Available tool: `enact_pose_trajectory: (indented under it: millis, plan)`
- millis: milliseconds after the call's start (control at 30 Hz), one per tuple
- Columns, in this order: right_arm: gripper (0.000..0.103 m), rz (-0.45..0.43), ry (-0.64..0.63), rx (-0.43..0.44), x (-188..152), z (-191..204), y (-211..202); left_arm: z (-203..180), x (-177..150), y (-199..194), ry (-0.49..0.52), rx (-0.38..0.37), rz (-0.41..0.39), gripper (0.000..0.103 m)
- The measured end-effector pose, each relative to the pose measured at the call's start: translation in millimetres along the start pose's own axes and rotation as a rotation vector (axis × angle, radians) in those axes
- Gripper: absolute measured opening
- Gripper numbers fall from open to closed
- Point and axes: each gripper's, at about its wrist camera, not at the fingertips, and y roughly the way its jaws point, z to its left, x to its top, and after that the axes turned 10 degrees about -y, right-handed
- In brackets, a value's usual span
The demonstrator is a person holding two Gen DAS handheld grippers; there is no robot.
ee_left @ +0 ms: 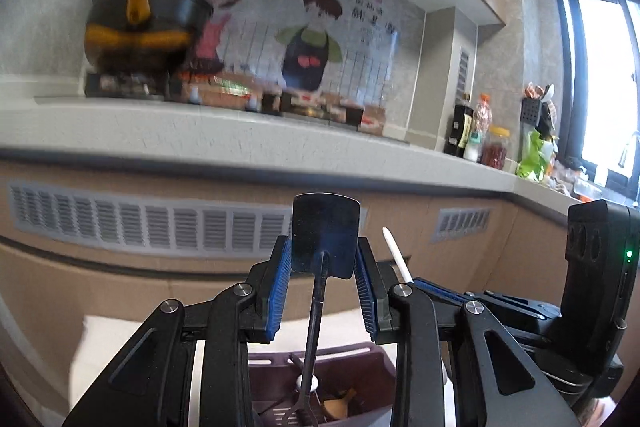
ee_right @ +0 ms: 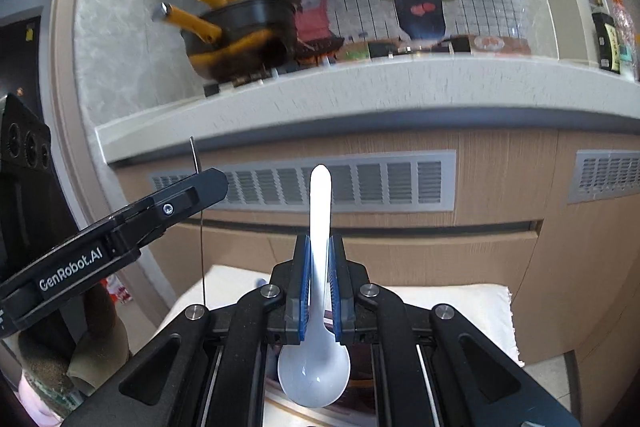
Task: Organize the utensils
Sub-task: 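Carry both spoons over the maroon holder and open both tools to drop them, then grasp the dark-handled metal spoon with the right tool and lift it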
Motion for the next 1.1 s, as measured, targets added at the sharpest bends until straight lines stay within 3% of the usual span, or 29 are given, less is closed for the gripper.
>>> enact_pose_trajectory:
  millis: [200, 433, 500, 533, 600, 633, 733, 900, 1000, 1100]
  plan:
    - [0.008, 0.053, -0.015, 0.010, -23.1, -7.5, 30.7, 23.6, -21.8, 32.2, -0.020, 0.035, 0.044, 0.032]
    - [0.009, 0.082, -0.036, 0.013, -45.7, -5.7, 44.1, 40.6, -52.6, 36.8, -0.041, 0.080, 0.024, 0.032]
    - [0.013, 0.088, -0.037, 0.021, -48.9, -5.4, 41.4, 44.3, -60.5, 41.0, -0.055, 0.096, 0.045, 0.035]
    - [0.019, 0.096, -0.033, 0.035, -50.2, -5.9, 39.1, 45.6, -62.8, 42.1, -0.066, 0.098, 0.055, 0.038]
    - [0.030, 0.101, -0.023, 0.035, -53.3, -6.7, 27.4, 48.4, -65.2, 42.3, -0.092, 0.108, 0.074, 0.058]
    - [0.034, 0.099, -0.029, 0.024, -54.8, -6.7, 20.4, 49.9, -66.4, 40.1, -0.105, 0.107, 0.077, 0.061]
    - [0.041, 0.099, -0.058, -0.013, -58.8, -4.7, -1.4, 52.1, -66.9, 27.3, -0.129, 0.115, 0.082, 0.065]
    - [0.070, 0.146, -0.123, -0.085, -73.7, 2.2, -34.7, 56.2, -74.0, 0.3, -0.105, 0.194, 0.111, 0.076]
    - [0.090, 0.208, -0.176, -0.125, -92.3, 9.9, -46.7, 68.6, -90.7, -7.9, -0.094, 0.244, 0.170, 0.079]
    - [0.094, 0.263, -0.227, -0.155, -116.3, 18.3, -54.9, 86.7, -111.8, -4.3, -0.130, 0.236, 0.282, 0.079]
